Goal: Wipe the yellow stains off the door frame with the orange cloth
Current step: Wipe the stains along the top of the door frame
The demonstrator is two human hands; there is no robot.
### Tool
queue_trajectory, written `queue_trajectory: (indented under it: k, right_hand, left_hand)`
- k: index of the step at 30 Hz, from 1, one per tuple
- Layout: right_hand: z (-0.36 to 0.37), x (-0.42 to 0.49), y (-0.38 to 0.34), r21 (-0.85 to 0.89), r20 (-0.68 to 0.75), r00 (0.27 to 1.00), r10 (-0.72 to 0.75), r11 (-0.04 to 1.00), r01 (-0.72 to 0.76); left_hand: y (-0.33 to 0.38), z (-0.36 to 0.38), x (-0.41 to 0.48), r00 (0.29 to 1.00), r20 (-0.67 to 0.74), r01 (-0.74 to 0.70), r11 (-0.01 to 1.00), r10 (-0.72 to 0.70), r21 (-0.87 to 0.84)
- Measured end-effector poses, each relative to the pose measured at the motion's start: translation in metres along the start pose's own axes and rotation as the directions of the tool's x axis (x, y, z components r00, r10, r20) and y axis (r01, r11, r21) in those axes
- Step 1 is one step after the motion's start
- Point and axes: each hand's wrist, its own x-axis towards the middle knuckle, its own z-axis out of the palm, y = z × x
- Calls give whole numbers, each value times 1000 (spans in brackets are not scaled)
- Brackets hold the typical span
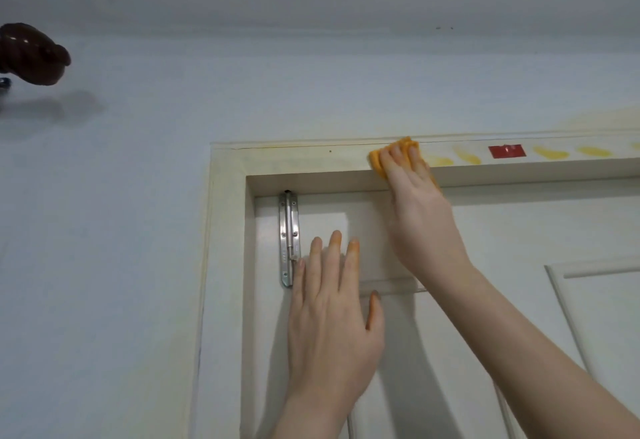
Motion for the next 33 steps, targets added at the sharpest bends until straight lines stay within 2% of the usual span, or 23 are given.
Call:
queue_trajectory:
  k: [2,6,8,10,12,15,17,20,22,27,31,33]
  right_hand:
    - [-1,14,6,-13,12,1000,-8,1000,8]
    - [-17,-2,31,-41,-36,993,113,993,-114]
    - [-16,-14,26,-24,-3,997,77,997,-77]
    - [-13,-9,22,5,24,999,-21,1000,21]
    - [-12,4,28,16,19,999,-41,999,41]
    - [-25,3,50,31,-33,996,88,996,-87]
    - [-32,-8,56,15,-31,993,116,993,-116]
    - [-29,-5,51,1,23,1000,-2,1000,2]
    - [-28,8,52,14,32,999,-29,1000,28]
    - [-42,-9,76,37,-36,992,120,992,-118]
    - [-31,-3,73,44,-22,1000,-11,999,12]
    - [-31,8,76,54,-19,1000,4,999,-3]
  left_hand:
    - [9,12,1,1000,-2,-1,1000,1,-20]
    - [17,29,-2,1000,25,0,1000,0,-25]
    - [16,34,-3,1000,22,1,1000,-1,-4]
    - [20,41,-1,1000,5,6,999,-7,37]
    - [26,49,1,999,-11,35,997,-35,63]
    - [29,55,1,998,-35,64,995,-61,72]
    - [27,57,0,997,-41,66,995,-63,81]
    - [29,59,0,997,-42,67,992,-63,106]
    - [32,61,0,996,-50,85,990,-80,109]
    - [38,64,-2,993,-58,109,987,-103,115]
    - [41,67,-3,993,-57,109,985,-103,132]
    - [42,68,-3,992,-65,119,984,-111,133]
